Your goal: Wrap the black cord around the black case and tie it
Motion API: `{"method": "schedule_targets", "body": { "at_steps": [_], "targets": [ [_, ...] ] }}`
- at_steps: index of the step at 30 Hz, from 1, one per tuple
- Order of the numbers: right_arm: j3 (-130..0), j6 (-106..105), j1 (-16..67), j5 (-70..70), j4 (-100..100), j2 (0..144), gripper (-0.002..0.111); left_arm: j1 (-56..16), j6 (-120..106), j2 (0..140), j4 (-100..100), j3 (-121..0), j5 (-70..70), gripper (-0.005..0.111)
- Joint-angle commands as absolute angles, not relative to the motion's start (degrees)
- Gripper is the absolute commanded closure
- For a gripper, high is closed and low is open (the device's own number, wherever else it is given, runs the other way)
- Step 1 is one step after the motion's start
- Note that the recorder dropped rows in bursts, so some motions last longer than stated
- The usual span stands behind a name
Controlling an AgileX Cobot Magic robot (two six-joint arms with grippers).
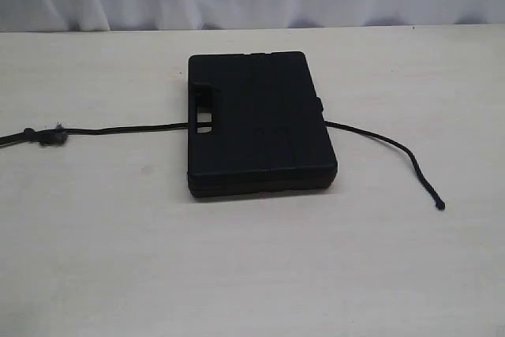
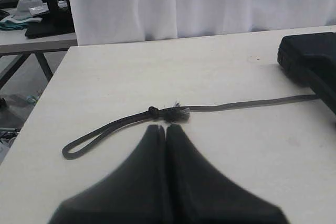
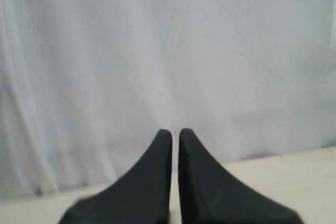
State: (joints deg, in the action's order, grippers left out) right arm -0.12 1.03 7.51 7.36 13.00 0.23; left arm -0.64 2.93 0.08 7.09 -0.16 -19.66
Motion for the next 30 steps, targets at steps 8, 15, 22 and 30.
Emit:
{"method": "schedule_targets", "body": {
  "at_steps": [8,15,22,30],
  "targets": [
    [-12.8,6.8,8.6,2.4,14.9,0.3,0.104,-0.4,3.0,0.0,7.0,0.0,-19.0,0.107],
    [-31.0,1.4,9.5,-20.1,13.9,18.2,0.073,-0.4,3.0,0.0,7.0,0.0,-19.0,0.107],
    [-48.1,-7.8,9.5,-39.0,17.4,44.8,0.058,-0.4,3.0,0.0,7.0,0.0,-19.0,0.107],
    [-63.9,0.0,22.9,-38.1,5.7,76.8,0.06,-0.4,3.0,0.0,7.0,0.0,-19.0,0.107]
  ]
}}
